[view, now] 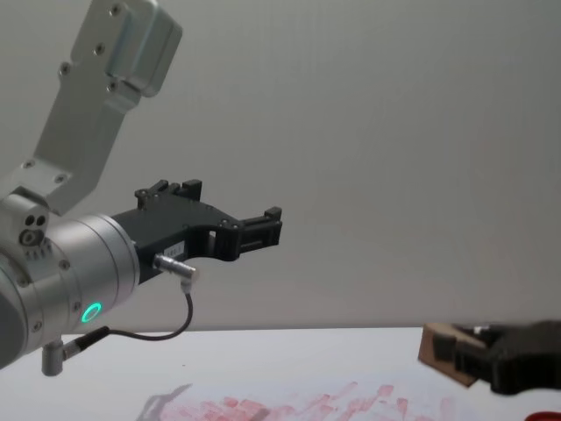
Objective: Use the one hand to pick up the stamp and affix it onto the A4 paper.
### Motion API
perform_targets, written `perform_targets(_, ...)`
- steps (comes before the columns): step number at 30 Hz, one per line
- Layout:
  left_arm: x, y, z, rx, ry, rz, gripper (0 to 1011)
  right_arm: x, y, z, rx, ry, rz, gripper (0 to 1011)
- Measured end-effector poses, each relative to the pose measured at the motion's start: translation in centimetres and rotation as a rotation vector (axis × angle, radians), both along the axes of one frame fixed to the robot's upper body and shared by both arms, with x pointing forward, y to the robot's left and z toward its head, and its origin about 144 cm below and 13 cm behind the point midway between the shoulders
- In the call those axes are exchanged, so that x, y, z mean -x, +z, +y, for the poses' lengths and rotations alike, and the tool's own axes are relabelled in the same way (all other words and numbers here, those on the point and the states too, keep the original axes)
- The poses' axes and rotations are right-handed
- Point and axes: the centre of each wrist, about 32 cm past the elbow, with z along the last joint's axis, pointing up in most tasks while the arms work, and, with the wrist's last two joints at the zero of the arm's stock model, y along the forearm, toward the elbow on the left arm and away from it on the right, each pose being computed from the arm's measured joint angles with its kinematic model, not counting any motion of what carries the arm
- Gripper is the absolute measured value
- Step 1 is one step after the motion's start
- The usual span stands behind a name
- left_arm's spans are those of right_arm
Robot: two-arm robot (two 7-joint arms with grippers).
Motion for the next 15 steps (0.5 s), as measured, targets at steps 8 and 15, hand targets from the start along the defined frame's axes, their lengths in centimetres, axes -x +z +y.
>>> perform_targets(8, 0.0, 0.0, 0.0, 0.000, 0.000, 0.000, 1001, -0.3, -1.3, 0.7, 0.043, 0.029, 0.092, 217)
perform_targets(15, 0.0, 0.0, 0.0, 0.000, 0.000, 0.000, 1001, -0.7, -2.5, 1.4, 0.076, 0.044, 0.143, 217)
